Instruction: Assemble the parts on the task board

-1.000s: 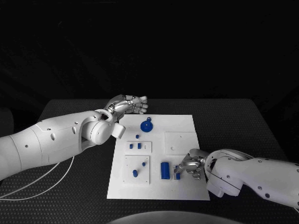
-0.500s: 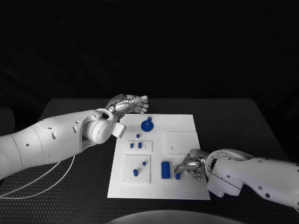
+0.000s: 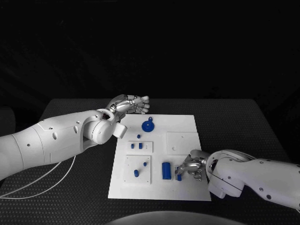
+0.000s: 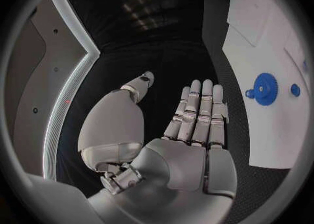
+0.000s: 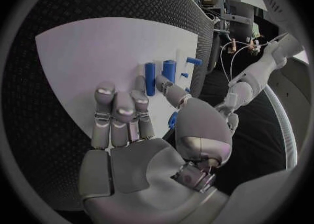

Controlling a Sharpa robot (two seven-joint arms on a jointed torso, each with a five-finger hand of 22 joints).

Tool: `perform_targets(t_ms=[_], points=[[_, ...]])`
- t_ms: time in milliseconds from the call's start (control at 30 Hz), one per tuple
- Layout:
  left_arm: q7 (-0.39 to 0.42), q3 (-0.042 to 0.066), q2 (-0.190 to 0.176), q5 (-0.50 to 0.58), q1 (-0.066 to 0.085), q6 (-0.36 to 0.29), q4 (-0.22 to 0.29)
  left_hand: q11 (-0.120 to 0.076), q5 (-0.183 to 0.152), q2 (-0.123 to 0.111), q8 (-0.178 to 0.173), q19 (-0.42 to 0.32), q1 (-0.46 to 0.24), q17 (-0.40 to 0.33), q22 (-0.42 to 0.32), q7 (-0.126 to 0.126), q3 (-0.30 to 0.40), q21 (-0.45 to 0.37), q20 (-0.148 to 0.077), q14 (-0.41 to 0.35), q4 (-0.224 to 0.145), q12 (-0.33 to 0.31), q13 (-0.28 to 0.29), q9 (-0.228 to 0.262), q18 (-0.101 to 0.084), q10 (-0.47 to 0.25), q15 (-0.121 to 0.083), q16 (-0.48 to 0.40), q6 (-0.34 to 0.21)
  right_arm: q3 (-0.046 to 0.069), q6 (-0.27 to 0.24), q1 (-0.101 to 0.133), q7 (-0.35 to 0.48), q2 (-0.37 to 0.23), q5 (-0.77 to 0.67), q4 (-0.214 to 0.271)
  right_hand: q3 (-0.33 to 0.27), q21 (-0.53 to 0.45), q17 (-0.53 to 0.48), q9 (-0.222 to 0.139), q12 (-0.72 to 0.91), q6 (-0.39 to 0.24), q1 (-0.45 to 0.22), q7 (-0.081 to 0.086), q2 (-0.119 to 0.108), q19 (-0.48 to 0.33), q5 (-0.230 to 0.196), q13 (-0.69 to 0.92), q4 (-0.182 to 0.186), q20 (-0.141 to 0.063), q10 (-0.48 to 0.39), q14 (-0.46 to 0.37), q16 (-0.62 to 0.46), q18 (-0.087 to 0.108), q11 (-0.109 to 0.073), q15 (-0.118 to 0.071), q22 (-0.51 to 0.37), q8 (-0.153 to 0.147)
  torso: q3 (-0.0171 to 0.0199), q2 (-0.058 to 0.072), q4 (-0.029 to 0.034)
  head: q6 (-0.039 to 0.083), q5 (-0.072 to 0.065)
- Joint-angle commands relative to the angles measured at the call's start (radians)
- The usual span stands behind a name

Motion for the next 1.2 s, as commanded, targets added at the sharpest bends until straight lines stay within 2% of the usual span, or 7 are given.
perform_targets(t_ms=[33, 167, 267, 533, 700, 967, 1200], points=[[0.006, 0.001, 0.001, -0.002, 0.001, 0.013, 0.002, 0.001, -0.002, 0.003, 0.005, 0.002, 0.005, 0.002, 0.002, 0.016, -0.006, -0.007, 0.005, 0.007, 0.001, 0.002, -0.002, -0.001, 0.012, 0.006, 0.003, -0.004, -0.003, 0.0, 0.014, -0.002, 0.031, 0.005, -0.013, 0.008, -0.012, -0.001, -0.001, -0.002, -0.007, 0.0, -0.016, 0.006, -0.035, 0.005, -0.006, -0.001, 0.017, -0.002, -0.009, 0.0, -0.006, 0.044, -0.002, -0.004, 0.006, -0.008, 0.0001, 0.0, -0.0002, 0.001, 0.001], [0.006, 0.001, 0.001, -0.002, 0.001, 0.014, 0.002, 0.001, -0.002, 0.003, 0.005, 0.002, 0.005, 0.002, 0.002, 0.016, -0.007, -0.007, 0.005, 0.007, 0.001, 0.002, -0.002, -0.002, 0.012, 0.006, 0.003, -0.004, -0.003, 0.0, 0.012, -0.002, 0.039, 0.004, -0.022, 0.01, -0.028, -0.004, -0.002, 0.0, -0.009, -0.003, -0.043, 0.006, -0.081, 0.007, -0.013, 0.0, 0.057, -0.004, -0.01, 0.0, -0.007, 0.044, -0.002, -0.005, 0.003, -0.009, 0.0002, 0.0, -0.0004, 0.0, 0.003], [0.006, 0.001, 0.001, -0.002, 0.001, 0.014, 0.002, 0.001, -0.002, 0.003, 0.005, 0.002, 0.005, 0.002, 0.002, 0.016, -0.007, -0.007, 0.005, 0.007, 0.001, 0.002, -0.002, -0.002, 0.012, 0.006, 0.003, -0.004, -0.003, 0.0, 0.011, -0.002, 0.044, 0.002, -0.038, 0.011, -0.033, -0.005, -0.002, 0.002, -0.009, -0.005, -0.05, 0.006, -0.095, 0.007, -0.013, 0.001, 0.071, -0.006, -0.011, -0.001, -0.007, 0.044, -0.003, -0.006, 0.003, -0.009, 0.0006, 0.0, -0.0003, 0.001, 0.005], [0.006, 0.001, 0.001, -0.002, 0.001, 0.014, 0.002, 0.001, -0.002, 0.003, 0.005, 0.002, 0.006, 0.002, 0.002, 0.016, -0.008, -0.007, 0.005, 0.007, 0.001, 0.002, -0.003, -0.002, 0.013, 0.006, 0.003, -0.005, -0.004, 0.0, 0.008, -0.002, 0.048, -0.005, -0.044, 0.014, -0.032, -0.006, -0.002, 0.002, -0.009, -0.006, -0.047, 0.006, -0.096, 0.007, -0.011, 0.002, 0.074, -0.007, -0.011, -0.001, -0.007, 0.044, -0.003, -0.006, 0.002, -0.009, 0.0005, 0.0, -0.0005, 0.002, 0.006], [0.005, 0.001, 0.0, -0.002, 0.001, 0.014, 0.002, 0.001, -0.002, 0.003, 0.005, 0.002, 0.007, 0.003, 0.002, 0.016, -0.008, -0.008, 0.005, 0.007, 0.001, 0.002, -0.003, -0.002, 0.013, 0.006, 0.003, -0.005, -0.004, 0.0, 0.044, -0.002, 0.068, -0.019, -0.064, 0.016, -0.025, -0.006, -0.001, 0.004, -0.009, -0.005, -0.028, 0.005, -0.091, 0.007, -0.011, 0.003, 0.075, -0.01, -0.011, -0.001, -0.007, 0.044, -0.004, -0.006, 0.002, -0.009, 0.0006, 0.0, -0.0004, 0.002, 0.006], [0.005, 0.001, -0.003, -0.003, 0.001, 0.014, 0.003, 0.001, -0.002, 0.004, 0.005, 0.002, 0.008, 0.003, 0.002, 0.016, -0.009, -0.008, 0.005, 0.007, 0.001, 0.002, -0.004, -0.002, 0.013, 0.007, 0.003, -0.006, -0.004, 0.0, 0.139, -0.004, 0.078, -0.039, -0.111, 0.024, -0.065, -0.005, -0.001, 0.009, -0.01, -0.011, 0.037, 0.008, -0.098, 0.001, -0.01, 0.007, 0.017, -0.009, -0.015, -0.002, -0.008, 0.044, -0.001, -0.004, 0.007, -0.011, 0.0008, 0.0, -0.0012, 0.004, 0.005], [0.005, 0.001, -0.004, -0.003, 0.001, 0.014, 0.004, 0.001, -0.002, 0.004, 0.005, 0.002, 0.009, 0.003, 0.002, 0.016, -0.009, -0.008, 0.005, 0.007, 0.0, 0.002, -0.004, -0.002, 0.013, 0.007, 0.003, -0.006, -0.004, 0.0, 0.157, -0.01, 0.072, -0.045, -0.118, 0.025, -0.093, -0.006, 0.0, 0.012, -0.01, -0.011, 0.053, 0.007, -0.098, 0.0, -0.012, 0.009, -0.002, -0.008, -0.016, -0.002, -0.008, 0.044, -0.001, -0.004, 0.007, -0.011, 0.0007, 0.0, -0.001, 0.005, 0.003]])
